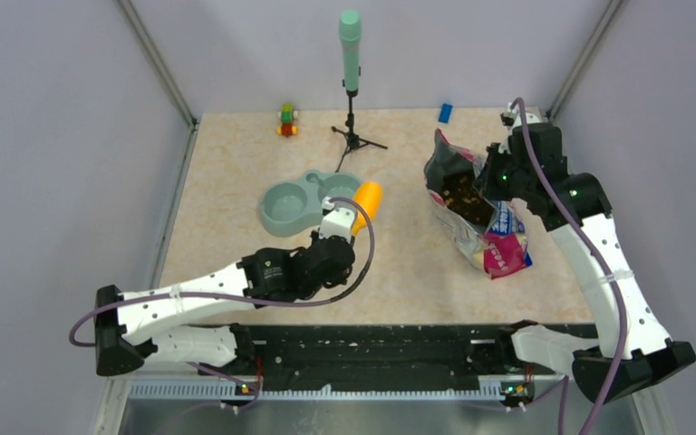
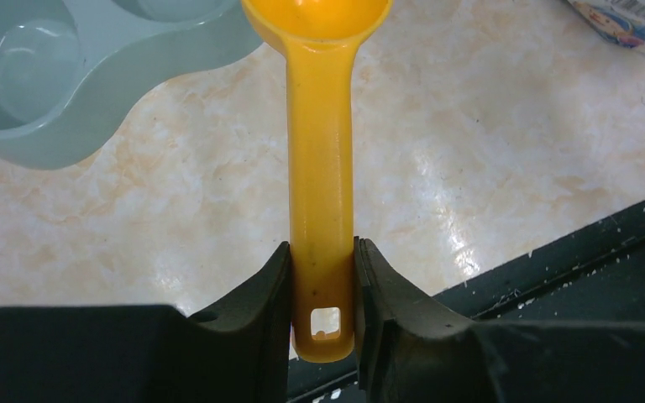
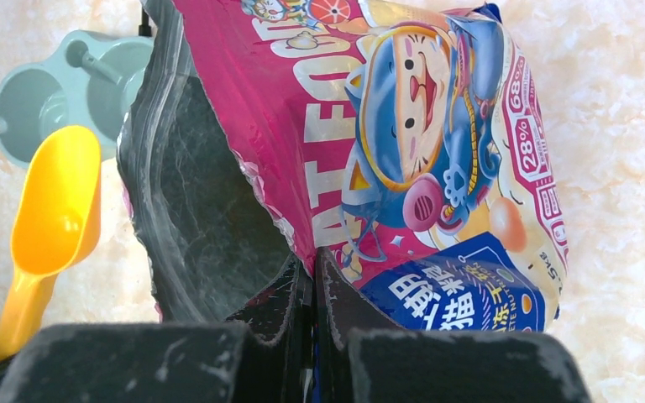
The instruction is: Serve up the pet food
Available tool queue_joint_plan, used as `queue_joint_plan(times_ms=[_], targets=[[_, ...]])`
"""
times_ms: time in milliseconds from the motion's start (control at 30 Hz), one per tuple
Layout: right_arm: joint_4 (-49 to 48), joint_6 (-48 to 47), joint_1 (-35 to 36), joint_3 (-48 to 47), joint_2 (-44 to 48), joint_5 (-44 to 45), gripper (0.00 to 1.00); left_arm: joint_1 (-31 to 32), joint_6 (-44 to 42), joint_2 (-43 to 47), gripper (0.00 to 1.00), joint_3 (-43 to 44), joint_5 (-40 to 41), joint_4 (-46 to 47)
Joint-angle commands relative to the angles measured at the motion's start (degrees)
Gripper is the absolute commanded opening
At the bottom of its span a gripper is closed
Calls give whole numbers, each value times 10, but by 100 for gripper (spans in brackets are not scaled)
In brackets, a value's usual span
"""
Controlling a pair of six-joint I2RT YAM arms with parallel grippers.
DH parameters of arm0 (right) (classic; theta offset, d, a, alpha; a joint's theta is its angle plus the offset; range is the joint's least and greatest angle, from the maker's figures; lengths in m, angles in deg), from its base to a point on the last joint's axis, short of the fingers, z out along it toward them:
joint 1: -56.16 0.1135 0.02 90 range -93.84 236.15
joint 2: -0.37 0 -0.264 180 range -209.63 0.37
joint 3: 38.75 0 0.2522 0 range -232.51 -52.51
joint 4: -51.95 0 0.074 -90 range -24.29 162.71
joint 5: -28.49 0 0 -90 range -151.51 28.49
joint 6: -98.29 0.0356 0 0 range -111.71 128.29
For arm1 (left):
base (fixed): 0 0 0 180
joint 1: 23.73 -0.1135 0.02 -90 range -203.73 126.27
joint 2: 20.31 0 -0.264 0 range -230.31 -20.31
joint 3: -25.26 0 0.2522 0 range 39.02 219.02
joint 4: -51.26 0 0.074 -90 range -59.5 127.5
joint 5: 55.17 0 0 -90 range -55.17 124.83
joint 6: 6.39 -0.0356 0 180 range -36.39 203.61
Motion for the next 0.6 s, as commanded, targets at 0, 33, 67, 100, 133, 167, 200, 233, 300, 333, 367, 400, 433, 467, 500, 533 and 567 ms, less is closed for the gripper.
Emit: queue_joint_plan(times_ms=[0,33,67,100,133,167,200,233,300,333,367,400,433,467,500,533,567], targets=[[-1,10,6,-14,-8,-31,0,-2,-62,12,0,33,-59,-38],[0,9,7,-18,-11,-31,0,-3,-69,11,0,46,-73,-48],[0,8,6,-23,-14,-31,0,-3,-74,10,0,59,-83,-57],[2,7,6,-27,-17,-31,0,-3,-75,7,0,68,-88,-66],[3,6,5,-30,-19,-31,0,-3,-78,6,0,73,-89,-68],[3,6,6,-34,-22,-31,0,-3,-81,3,0,73,-89,-67],[3,5,6,-37,-23,-31,0,-2,-81,0,0,67,-81,-60],[3,3,6,-38,-25,-31,0,-3,-83,-3,0,56,-77,-47],[5,0,6,-40,-26,-31,0,-5,-92,-17,0,24,-67,1],[8,-2,6,-40,-25,-31,0,-5,-101,-22,0,4,-60,36],[7,-4,6,-38,-24,-30,0,-5,-114,-27,0,-23,-48,89],[8,-8,6,-34,-22,-28,0,-6,-134,-30,0,-72,-38,153],[8,-10,6,-30,-20,-25,0,-6,-172,-29,0,-114,-41,245],[8,-11,6,-26,-19,-25,0,-8,-213,-30,0,-162,-59,377],[9,-12,5,-22,-18,-25,0,-12,-251,-33,0,-204,-75,480],[9,-12,5,-17,-16,-26,0,-21,-280,-41,0,-237,-95,561],[8,-12,6,-13,-15,-28,0,-38,-291,-54,0,-257,-124,611]])
